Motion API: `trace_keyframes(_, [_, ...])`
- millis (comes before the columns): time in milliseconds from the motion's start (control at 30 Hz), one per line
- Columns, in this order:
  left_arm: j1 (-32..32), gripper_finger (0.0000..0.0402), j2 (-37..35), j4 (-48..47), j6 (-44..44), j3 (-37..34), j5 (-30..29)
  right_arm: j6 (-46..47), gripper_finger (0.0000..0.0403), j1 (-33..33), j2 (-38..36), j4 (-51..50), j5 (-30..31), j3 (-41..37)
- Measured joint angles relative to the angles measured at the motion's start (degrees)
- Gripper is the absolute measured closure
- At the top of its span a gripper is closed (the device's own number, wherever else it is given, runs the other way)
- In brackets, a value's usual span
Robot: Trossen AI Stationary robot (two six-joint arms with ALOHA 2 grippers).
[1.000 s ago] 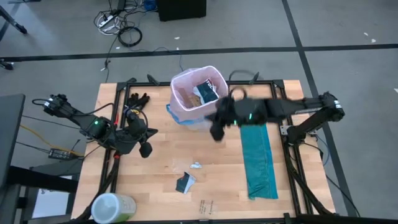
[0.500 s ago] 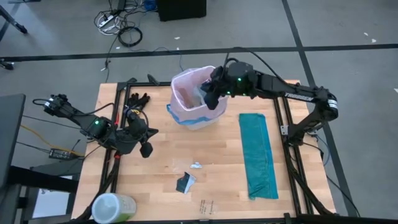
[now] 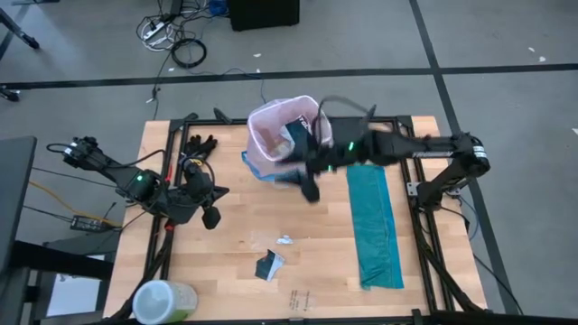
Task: Place trash/remove bag and relplace
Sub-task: Put the paper trash into the white trash bin
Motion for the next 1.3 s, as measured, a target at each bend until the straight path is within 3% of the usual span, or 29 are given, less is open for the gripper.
trace_keyframes(167, [0.0, 0.0394, 0.0, -0.07, 0.0, 0.0, -0.02, 1.02, 0.0177, 7.86, 7.61, -14.19, 9.36, -0.24])
trace_keyframes(267, [0.0, 0.0394, 0.0, -0.28, -0.02, 0.0, -0.02, 1.16, 0.0172, 9.77, 13.32, -17.4, 10.13, -0.17])
trace_keyframes(467, [0.0, 0.0394, 0.0, -0.26, -0.11, 0.0, 0.01, 2.52, 0.0162, 10.35, 23.75, -17.02, 4.4, -0.2])
trace_keyframes(700, [0.0, 0.0394, 0.0, -0.41, -0.4, 0.0, 1.36, 3.23, 0.0162, 10.3, 31.07, -13.9, -2.89, -0.17])
trace_keyframes(867, [0.0, 0.0394, -0.01, -0.42, -0.41, 0.0, 1.53, 5.94, 0.0168, 10.35, 35.06, -12.97, -2.22, -0.09])
trace_keyframes(1000, [0.0, 0.0394, 0.0, -0.46, -0.41, 0.0, 1.53, 9.1, 0.0233, 10.35, 35.57, -13.31, 0.37, 0.09])
trace_keyframes(1133, [0.0, 0.0394, 0.0, -0.47, -0.41, 0.0, 1.51, 8.53, 0.0369, 10.21, 34.91, -13.62, 3.85, -0.11])
trace_keyframes(1300, [0.0, 0.0394, 0.0, -0.46, -0.37, 0.0, 1.46, 8.93, 0.0397, 9.76, 34.13, -13.56, 3.92, -0.22])
